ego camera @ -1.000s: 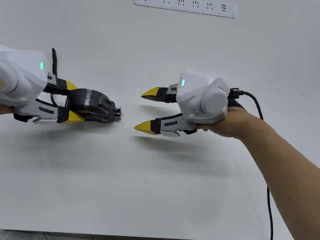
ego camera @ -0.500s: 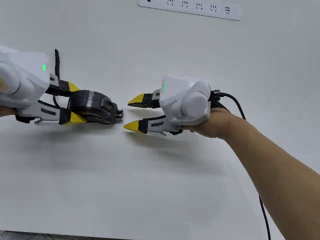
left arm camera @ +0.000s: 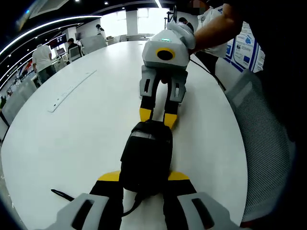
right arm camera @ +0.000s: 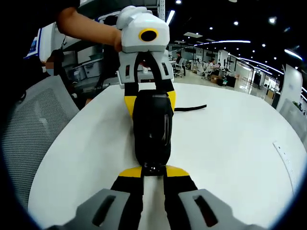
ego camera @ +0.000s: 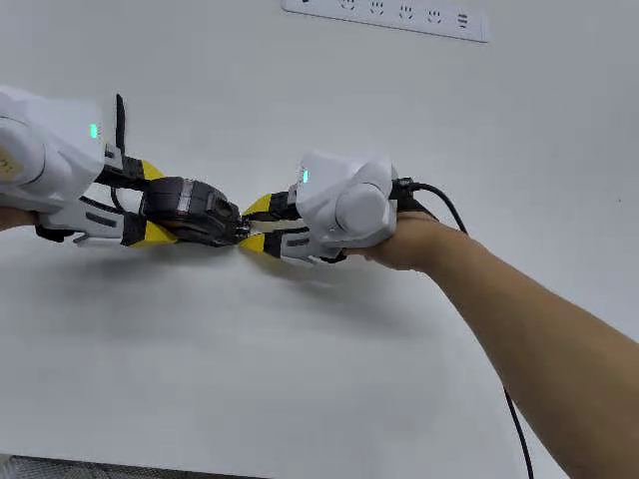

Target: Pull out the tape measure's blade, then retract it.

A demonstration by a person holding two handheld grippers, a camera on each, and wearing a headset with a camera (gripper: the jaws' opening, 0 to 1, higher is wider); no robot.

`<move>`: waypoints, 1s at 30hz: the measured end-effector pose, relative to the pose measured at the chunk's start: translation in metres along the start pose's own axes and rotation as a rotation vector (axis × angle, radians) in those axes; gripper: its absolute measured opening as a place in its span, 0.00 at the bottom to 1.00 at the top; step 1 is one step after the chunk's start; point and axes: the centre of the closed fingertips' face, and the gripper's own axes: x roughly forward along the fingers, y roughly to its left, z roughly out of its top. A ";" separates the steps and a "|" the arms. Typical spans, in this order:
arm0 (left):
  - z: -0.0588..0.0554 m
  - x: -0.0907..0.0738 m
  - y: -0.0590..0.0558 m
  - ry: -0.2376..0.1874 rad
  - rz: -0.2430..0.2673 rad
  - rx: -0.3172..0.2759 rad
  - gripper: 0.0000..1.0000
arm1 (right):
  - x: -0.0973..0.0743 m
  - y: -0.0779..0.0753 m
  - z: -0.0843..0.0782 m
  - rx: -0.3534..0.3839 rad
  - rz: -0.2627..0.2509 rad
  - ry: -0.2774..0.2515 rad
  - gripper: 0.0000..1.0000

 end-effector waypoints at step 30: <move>0.000 -0.001 0.002 0.007 -0.003 -0.017 0.28 | -0.003 -0.002 0.001 -0.045 0.003 0.006 0.12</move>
